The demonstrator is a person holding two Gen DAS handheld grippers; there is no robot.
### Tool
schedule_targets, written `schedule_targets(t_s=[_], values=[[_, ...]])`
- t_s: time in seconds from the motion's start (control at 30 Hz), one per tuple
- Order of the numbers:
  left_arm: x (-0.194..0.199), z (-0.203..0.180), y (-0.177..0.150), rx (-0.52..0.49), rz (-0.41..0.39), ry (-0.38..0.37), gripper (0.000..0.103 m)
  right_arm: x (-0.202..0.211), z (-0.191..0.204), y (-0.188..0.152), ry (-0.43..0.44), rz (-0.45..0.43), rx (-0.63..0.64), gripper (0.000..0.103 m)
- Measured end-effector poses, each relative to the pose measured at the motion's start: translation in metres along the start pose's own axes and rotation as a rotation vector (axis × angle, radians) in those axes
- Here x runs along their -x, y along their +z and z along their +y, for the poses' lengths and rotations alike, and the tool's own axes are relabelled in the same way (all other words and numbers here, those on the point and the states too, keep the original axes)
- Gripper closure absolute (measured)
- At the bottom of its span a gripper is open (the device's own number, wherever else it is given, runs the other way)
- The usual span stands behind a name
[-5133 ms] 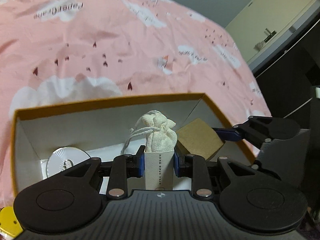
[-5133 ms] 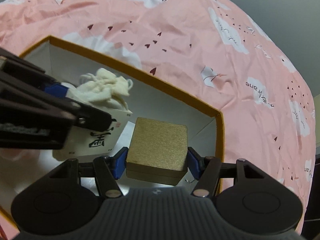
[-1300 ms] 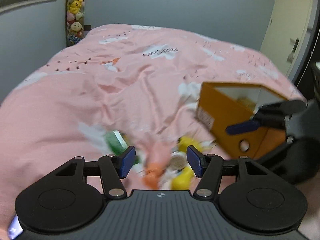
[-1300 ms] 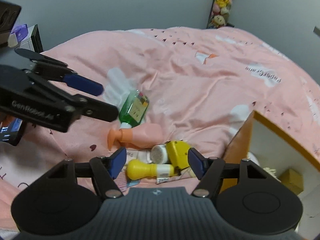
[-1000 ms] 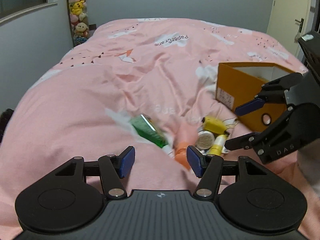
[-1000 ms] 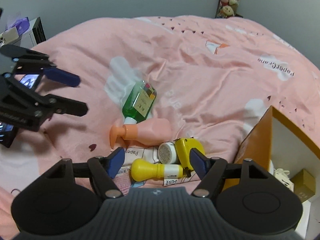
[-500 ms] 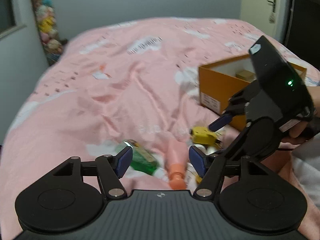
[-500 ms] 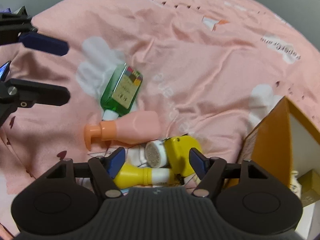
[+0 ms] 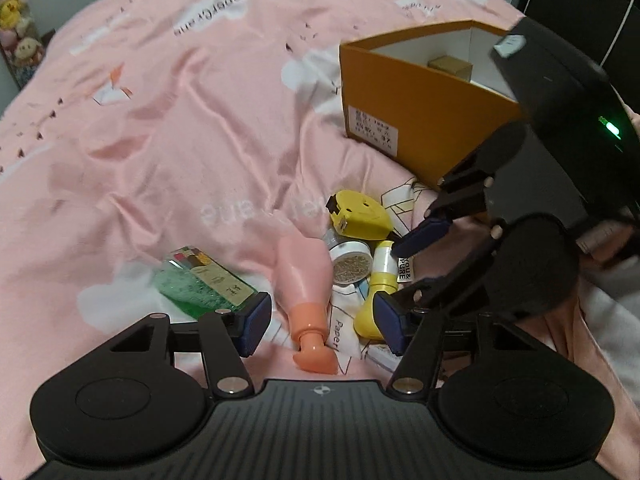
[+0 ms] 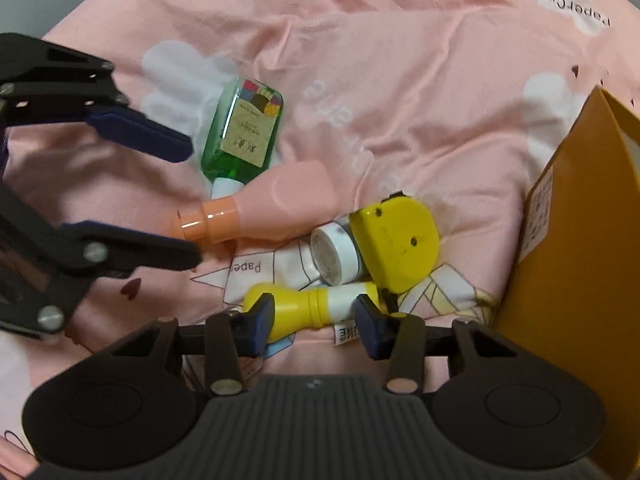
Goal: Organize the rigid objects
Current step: 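Move both grippers back over the remaining items beside the box, then grasp the pink-capped bottle with the left gripper while the right gripper grasps the yellow bottle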
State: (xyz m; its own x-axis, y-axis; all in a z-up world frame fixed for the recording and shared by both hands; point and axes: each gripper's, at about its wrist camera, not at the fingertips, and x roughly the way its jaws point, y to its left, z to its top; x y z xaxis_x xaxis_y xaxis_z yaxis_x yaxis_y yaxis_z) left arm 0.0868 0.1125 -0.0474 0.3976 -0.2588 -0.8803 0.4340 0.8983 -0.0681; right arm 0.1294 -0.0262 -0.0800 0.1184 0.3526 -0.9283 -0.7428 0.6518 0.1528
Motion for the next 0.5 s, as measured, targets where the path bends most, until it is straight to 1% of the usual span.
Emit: schedule_targets(t_s=[0.1,0.2,0.27,0.33,0.4,0.43,0.47,0.5], values=[[-0.018,0.004,0.008,0.004,0.061,-0.015,0.034,-0.003,0.0,0.0,-0.012,0.006,-0.019,0.057],[-0.034,0.006,0.015,0.001,0.126,-0.008,0.036,-0.009,-0.001,-0.001,-0.033,0.019,-0.028,0.053],[-0.044,0.008,0.019,0.008,0.149,0.007,0.036,-0.012,-0.003,-0.001,-0.021,0.027,-0.046,0.053],[-0.051,0.01,0.023,0.022,0.154,0.01,0.036,-0.013,-0.006,-0.002,-0.001,0.026,-0.073,0.053],[-0.057,0.01,0.025,0.035,0.159,0.014,0.036,-0.014,-0.009,-0.002,0.018,0.023,-0.093,0.047],[-0.06,0.01,0.027,0.038,0.162,0.029,0.036,-0.015,-0.011,-0.002,0.033,0.022,-0.109,0.045],[-0.064,0.01,0.027,0.039,0.169,0.048,0.037,-0.016,-0.012,-0.002,0.045,0.02,-0.123,0.042],[-0.068,0.01,0.028,0.042,0.174,0.054,0.041,-0.018,-0.015,-0.002,0.063,0.017,-0.141,0.039]])
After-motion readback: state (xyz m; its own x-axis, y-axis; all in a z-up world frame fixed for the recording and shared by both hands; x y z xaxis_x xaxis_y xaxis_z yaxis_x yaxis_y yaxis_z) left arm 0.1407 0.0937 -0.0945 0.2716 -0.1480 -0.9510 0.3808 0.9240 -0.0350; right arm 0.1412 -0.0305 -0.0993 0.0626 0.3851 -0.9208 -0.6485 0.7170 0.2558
